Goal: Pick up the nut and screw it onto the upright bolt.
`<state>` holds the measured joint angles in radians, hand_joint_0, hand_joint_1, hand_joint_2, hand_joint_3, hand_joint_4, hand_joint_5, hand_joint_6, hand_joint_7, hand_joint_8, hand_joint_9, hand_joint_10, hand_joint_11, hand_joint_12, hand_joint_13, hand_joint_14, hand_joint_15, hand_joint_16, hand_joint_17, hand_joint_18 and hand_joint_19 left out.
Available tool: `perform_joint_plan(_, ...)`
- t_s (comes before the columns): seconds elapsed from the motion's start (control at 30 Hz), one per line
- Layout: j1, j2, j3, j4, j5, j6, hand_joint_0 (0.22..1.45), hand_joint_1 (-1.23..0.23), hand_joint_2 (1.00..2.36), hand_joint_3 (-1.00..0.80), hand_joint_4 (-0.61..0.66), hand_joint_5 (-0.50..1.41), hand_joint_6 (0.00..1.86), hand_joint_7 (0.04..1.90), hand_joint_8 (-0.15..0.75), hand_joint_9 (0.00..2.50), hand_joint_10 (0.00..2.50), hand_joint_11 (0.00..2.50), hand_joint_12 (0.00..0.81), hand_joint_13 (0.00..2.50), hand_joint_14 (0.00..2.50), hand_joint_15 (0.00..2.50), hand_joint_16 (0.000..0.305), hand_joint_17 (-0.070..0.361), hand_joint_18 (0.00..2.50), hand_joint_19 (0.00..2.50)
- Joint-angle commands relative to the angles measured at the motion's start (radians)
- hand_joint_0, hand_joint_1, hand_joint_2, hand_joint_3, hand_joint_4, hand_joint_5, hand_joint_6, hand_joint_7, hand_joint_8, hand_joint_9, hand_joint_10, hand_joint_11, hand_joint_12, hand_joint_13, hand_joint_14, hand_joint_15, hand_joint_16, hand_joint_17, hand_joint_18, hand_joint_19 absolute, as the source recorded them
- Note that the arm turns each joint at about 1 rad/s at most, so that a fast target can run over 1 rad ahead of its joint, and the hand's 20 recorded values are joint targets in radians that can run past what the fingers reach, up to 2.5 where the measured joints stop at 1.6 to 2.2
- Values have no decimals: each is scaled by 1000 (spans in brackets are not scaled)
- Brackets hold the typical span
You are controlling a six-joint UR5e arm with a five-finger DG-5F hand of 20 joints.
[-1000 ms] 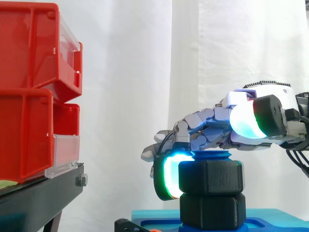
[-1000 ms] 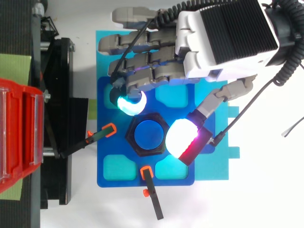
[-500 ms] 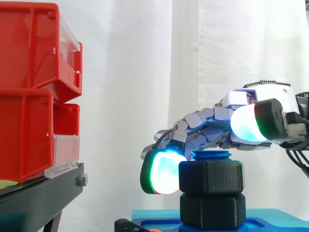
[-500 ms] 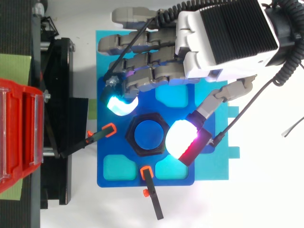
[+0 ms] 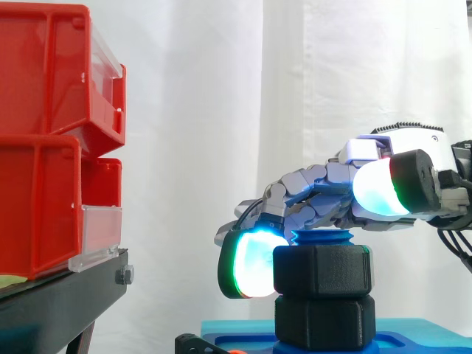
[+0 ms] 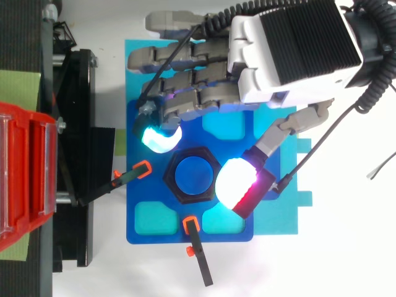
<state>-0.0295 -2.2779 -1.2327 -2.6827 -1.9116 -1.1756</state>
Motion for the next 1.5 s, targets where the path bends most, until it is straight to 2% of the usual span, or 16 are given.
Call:
perform_joint_plan(0.0, 2, 0, -1, 3, -1, 14, 453, -168, 1000, -500, 291, -95, 503, 915, 242, 479, 0, 0, 321, 160, 0, 0, 45, 102, 0, 0)
perform_joint_plan(0.5, 5, 0, -1, 4, -4, 14, 464, -195, 1000, -500, 266, -40, 504, 1164, 250, 571, 0, 0, 311, 206, 0, 0, 42, 95, 0, 0)
perform_joint_plan(0.83, -4, 0, -1, 6, -4, 14, 475, -224, 1000, -500, 207, -4, 503, 1312, 252, 667, 0, 0, 299, 256, 0, 0, 39, 87, 0, 0)
perform_joint_plan(1.1, -10, 0, -1, 4, -4, 13, 481, -258, 1000, -500, 165, 28, 503, 1387, 244, 780, 0, 0, 286, 311, 0, 0, 35, 79, 0, 0)
perform_joint_plan(1.3, -15, 0, -1, 1, -4, 11, 487, -277, 1000, -500, 95, 54, 504, 1400, 189, 924, 0, 0, 252, 392, 0, 0, 30, 68, 25, 0)
perform_joint_plan(1.47, -17, 0, -1, 1, -4, 11, 487, -278, 1000, -500, 122, 36, 504, 1382, 209, 916, 0, 0, 254, 388, 0, 0, 29, 66, 28, 0)
